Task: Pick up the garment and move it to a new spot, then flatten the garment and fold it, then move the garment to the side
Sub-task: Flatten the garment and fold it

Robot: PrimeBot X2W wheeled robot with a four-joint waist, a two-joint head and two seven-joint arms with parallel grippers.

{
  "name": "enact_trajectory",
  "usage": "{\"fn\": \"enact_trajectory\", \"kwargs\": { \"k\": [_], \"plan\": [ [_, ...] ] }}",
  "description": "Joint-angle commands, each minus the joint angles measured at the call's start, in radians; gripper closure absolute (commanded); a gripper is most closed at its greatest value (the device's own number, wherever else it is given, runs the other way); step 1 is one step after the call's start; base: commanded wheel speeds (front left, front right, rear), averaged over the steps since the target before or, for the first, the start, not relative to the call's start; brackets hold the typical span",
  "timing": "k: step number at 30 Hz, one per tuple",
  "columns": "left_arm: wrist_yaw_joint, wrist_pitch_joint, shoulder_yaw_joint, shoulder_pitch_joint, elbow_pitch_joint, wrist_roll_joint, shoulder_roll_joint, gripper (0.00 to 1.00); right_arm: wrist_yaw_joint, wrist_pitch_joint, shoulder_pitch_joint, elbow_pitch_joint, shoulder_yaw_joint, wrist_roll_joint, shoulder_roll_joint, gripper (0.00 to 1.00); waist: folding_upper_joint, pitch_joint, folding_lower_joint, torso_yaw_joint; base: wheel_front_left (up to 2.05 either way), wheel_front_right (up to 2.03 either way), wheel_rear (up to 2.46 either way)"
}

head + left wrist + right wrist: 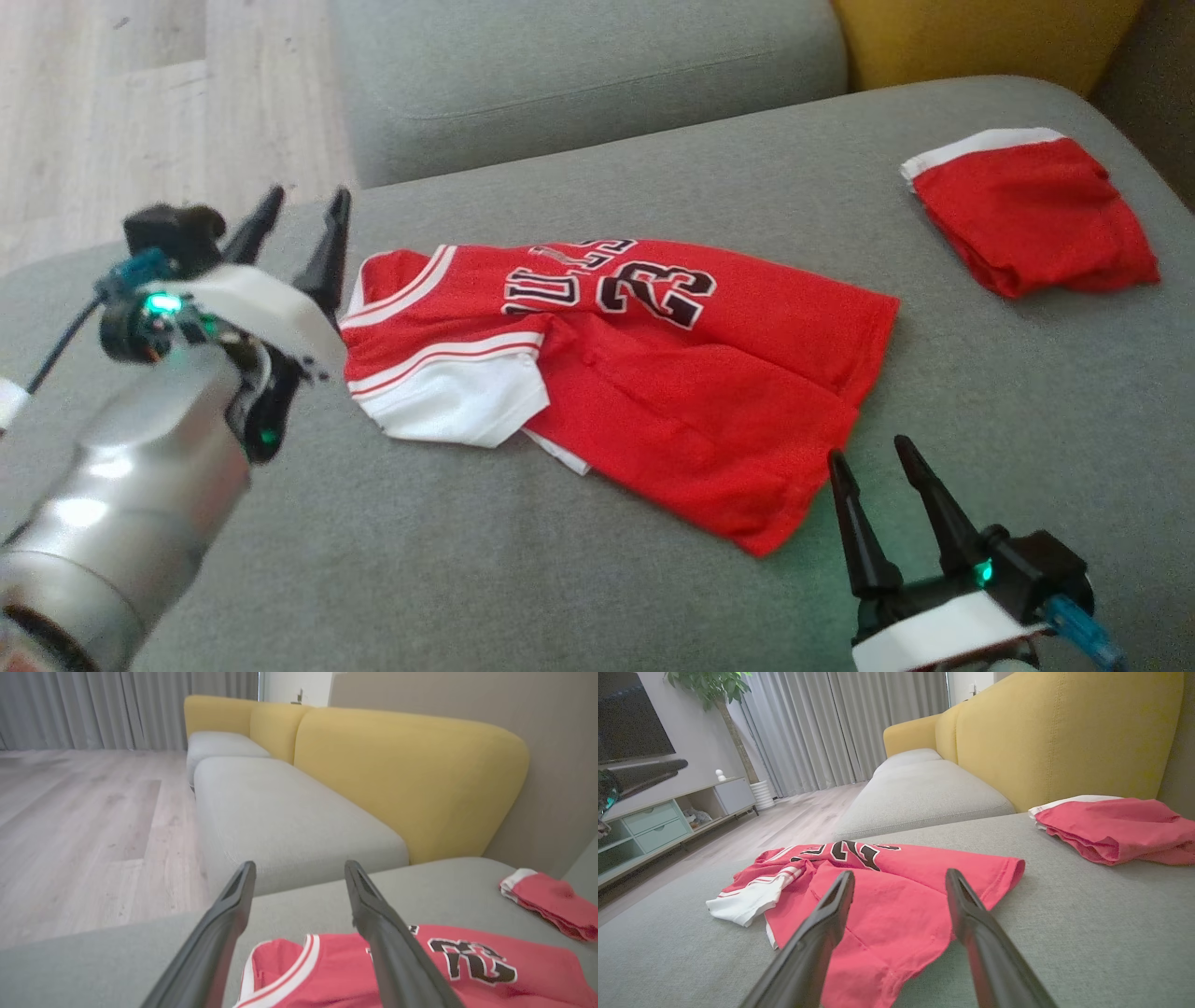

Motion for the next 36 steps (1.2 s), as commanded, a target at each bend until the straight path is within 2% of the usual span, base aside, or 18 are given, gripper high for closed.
{"fn": "enact_trajectory", "kwargs": {
  "k": [1,4,7,8,11,16,21,30,34,35,36],
  "plan": [
    [0.02,-0.012,0.09,-0.066,-0.038,0.049,0.052,0.0,0.007,-0.011,-0.003,-0.036,0.015,-0.001,-0.002,0.0,0.0,-0.001,-0.0001,0.02,0.0,0.0,0.0],
    [0.085,-0.013,0.253,0.017,-0.154,0.19,0.084,0.0,0.007,-0.011,0.014,-0.037,0.002,-0.001,-0.001,0.0,0.0,-0.004,-0.0001,0.044,0.0,0.0,0.0],
    [0.151,-0.013,0.408,0.179,-0.312,0.344,0.084,0.0,0.007,-0.011,0.023,-0.035,-0.001,-0.001,0.0,0.0,0.0,-0.014,-0.0001,0.061,0.0,0.0,0.0],
    [0.151,-0.013,0.408,0.179,-0.312,0.344,0.084,0.0,0.007,-0.011,0.023,-0.035,-0.001,-0.001,0.0,0.0,0.0,-0.014,-0.0001,0.061,0.0,0.0,0.0],
    [0.195,-0.013,0.496,0.356,-0.441,0.483,0.054,0.0,0.007,-0.011,0.02,-0.033,0.007,-0.001,0.0,0.0,0.0,-0.02,-0.0001,0.068,0.0,0.0,0.0],
    [0.212,-0.013,0.535,0.547,-0.524,0.622,-0.022,0.0,0.007,-0.011,0.01,-0.035,0.018,0.004,-0.008,0.0,0.0,-0.013,-0.0001,0.066,0.0,0.0,0.0],
    [0.175,-0.013,0.536,0.591,-0.43,0.636,-0.097,0.0,0.007,-0.011,0.004,-0.033,0.03,0.005,-0.025,0.0,0.0,0.016,-0.0001,0.049,0.0,0.0,0.0],
    [0.08,0.035,0.558,0.45,-0.143,0.564,-0.174,0.0,0.007,-0.011,-0.043,-0.047,0.039,0.001,-0.043,0.0,0.0,0.128,-0.0001,0.008,0.0,0.0,0.0],
    [0.009,0.054,0.582,0.39,-0.039,0.498,-0.215,0.0,0.007,-0.011,-0.065,-0.047,0.042,-0.002,-0.045,0.0,0.0,0.161,-0.0001,-0.006,0.0,0.0,0.0],
    [-0.003,0.059,0.581,0.383,-0.026,0.487,-0.222,0.42,0.007,-0.011,-0.066,-0.047,0.042,-0.003,-0.045,0.0,0.0,0.163,-0.0001,-0.008,0.0,0.0,0.0],
    [-0.012,0.064,0.577,0.378,-0.016,0.478,-0.227,0.75,0.007,-0.011,-0.068,-0.046,0.041,-0.003,-0.045,0.0,0.0,0.163,-0.0001,-0.009,0.0,0.0,0.0]
  ]
}}
